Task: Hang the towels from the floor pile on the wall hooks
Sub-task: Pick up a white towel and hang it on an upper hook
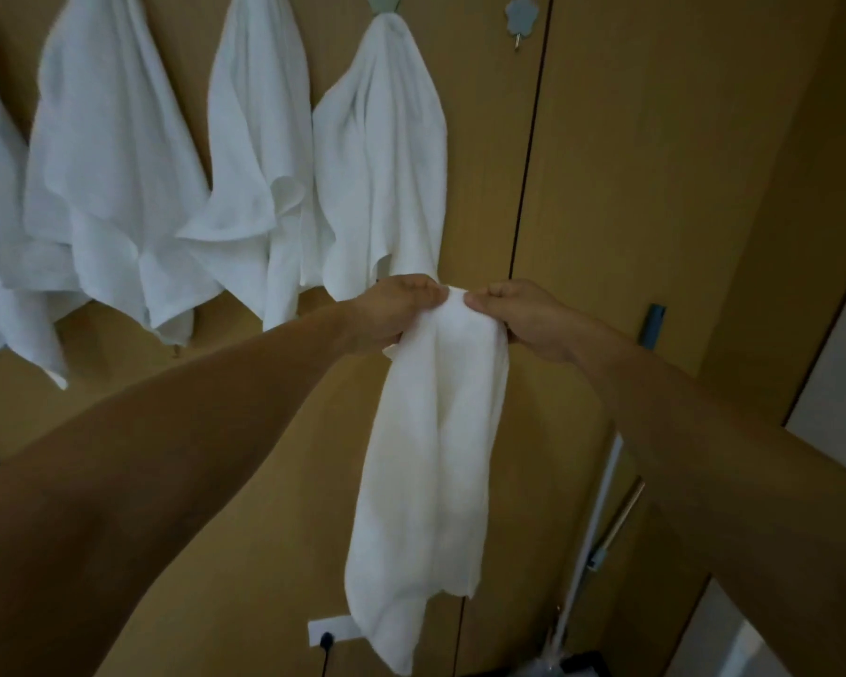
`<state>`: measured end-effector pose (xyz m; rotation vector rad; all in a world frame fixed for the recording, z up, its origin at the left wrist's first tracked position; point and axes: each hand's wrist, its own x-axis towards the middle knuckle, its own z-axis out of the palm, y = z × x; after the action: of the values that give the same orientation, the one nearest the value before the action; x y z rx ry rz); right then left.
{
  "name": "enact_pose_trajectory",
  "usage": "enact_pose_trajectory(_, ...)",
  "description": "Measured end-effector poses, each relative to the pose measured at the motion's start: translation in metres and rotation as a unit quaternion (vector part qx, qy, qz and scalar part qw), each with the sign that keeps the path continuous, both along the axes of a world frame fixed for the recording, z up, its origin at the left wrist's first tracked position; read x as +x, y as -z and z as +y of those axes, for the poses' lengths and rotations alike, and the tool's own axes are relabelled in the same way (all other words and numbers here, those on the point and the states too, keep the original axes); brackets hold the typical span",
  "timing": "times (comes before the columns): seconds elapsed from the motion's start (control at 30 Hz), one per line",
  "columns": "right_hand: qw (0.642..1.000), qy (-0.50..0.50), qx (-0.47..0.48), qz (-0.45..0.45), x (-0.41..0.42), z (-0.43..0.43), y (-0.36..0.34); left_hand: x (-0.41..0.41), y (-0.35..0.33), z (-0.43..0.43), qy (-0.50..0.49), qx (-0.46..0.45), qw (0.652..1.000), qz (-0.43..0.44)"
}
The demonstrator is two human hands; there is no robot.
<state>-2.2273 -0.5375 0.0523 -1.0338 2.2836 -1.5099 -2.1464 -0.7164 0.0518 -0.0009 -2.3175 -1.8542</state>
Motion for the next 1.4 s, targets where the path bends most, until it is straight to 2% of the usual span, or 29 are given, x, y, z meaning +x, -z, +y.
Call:
enact_pose_trajectory(0.13, 1.000, -0.020, -0.017, -0.016, -0.003, 0.002, -0.031, -0.009, -0.032, 0.004, 0.003, -0.014, 0.999, 0.048)
enact_pose_trajectory(0.33, 0.989, 0.022, -0.135, 0.052, -0.035, -0.010, -0.080, -0.036, -0.092, 0.006, 0.035, -0.039, 0.997, 0.062)
enact_pose_trajectory(0.47, 0.977, 0.039, -0.195, 0.078, -0.069, -0.015, -0.106, -0.064, -0.131, 0.004, 0.028, -0.082, 0.993, 0.078)
enact_pose_trajectory(0.57, 0.973, 0.071, -0.192, 0.109, -0.099, -0.014, -0.130, -0.089, -0.155, 0.004, -0.001, -0.151, 0.979, 0.138)
enact_pose_trajectory(0.77, 0.951, 0.096, -0.216, 0.200, -0.157, -0.013, -0.196, -0.145, -0.214, 0.008, -0.124, -0.308, 0.904, 0.270)
enact_pose_trajectory(0.97, 0.913, 0.065, -0.271, 0.297, -0.206, -0.021, -0.261, -0.189, -0.281, 0.007, -0.216, -0.451, 0.779, 0.379)
enact_pose_trajectory(1.07, 0.892, 0.098, -0.272, 0.348, -0.224, -0.033, -0.281, -0.208, -0.303, 0.002, -0.237, -0.474, 0.754, 0.387)
enact_pose_trajectory(1.23, 0.854, 0.203, -0.205, 0.433, -0.258, -0.046, -0.292, -0.242, -0.315, -0.002, -0.277, -0.520, 0.711, 0.384)
enact_pose_trajectory(1.4, 0.780, 0.250, -0.125, 0.559, -0.277, -0.052, -0.271, -0.262, -0.289, -0.015, -0.314, -0.571, 0.633, 0.419)
